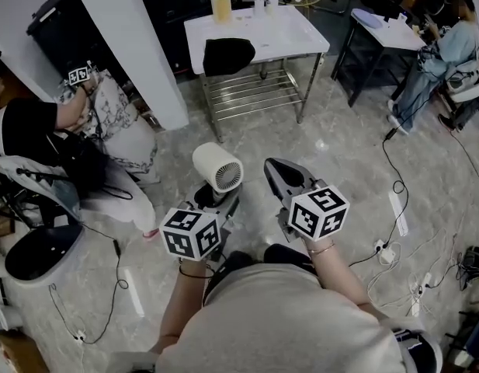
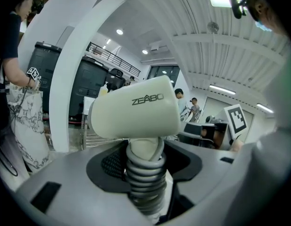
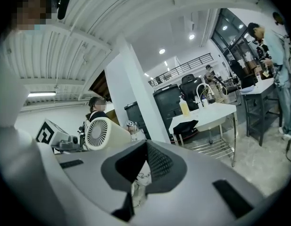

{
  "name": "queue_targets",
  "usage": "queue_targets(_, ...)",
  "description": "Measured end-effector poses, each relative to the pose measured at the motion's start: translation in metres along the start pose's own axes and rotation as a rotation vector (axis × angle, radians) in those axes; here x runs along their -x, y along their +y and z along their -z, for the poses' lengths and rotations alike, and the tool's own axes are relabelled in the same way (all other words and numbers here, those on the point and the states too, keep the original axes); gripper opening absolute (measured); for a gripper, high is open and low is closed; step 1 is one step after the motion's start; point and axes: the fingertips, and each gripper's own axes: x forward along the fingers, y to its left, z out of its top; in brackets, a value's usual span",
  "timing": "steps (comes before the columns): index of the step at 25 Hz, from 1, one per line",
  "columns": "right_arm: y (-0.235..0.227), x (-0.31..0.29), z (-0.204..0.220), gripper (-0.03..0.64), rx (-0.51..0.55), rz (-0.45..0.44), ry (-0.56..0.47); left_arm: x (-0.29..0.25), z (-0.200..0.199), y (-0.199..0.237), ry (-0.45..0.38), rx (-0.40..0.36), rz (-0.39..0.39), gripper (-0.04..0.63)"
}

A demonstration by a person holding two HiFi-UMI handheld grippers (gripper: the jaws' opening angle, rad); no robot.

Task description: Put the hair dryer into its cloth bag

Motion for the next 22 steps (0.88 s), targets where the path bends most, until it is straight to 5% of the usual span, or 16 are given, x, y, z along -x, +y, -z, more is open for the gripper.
queue_targets(9,-0.018,-0.001,0.012,-0.002,0.098,-0.065,0.057,-0.024,0.005,0.001,-0.025,0.063,-0.044,0.219)
queue_targets(22,-0.094,-0.084,0.006,-0.002,0.065,-0.005,0.108,-0.108,-0.031,0.068,-0.017,0.093,-0.028,0.219)
